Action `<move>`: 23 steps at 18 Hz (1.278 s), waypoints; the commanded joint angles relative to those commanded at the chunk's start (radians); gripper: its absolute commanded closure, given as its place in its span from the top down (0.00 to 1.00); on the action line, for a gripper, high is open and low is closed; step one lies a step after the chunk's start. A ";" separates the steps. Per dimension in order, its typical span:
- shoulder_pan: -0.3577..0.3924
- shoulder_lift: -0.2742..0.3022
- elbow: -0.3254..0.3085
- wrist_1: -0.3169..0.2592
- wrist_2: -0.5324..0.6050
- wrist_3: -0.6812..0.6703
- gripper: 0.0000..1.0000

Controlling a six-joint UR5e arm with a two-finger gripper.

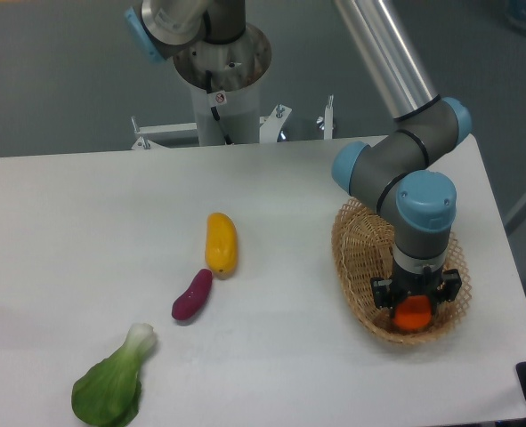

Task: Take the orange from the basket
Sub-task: 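Close the gripper fingers around the orange, then lift the grasped orange up out of the basket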

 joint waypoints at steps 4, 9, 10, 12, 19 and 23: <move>0.000 0.032 0.011 -0.006 0.003 0.078 0.55; 0.009 0.097 0.029 -0.038 0.003 0.201 0.55; 0.009 0.116 0.046 -0.073 0.003 0.234 0.54; 0.005 0.150 0.066 -0.112 0.002 0.265 0.53; -0.054 0.241 0.158 -0.440 0.005 0.278 0.53; -0.041 0.270 0.147 -0.515 0.008 0.454 0.53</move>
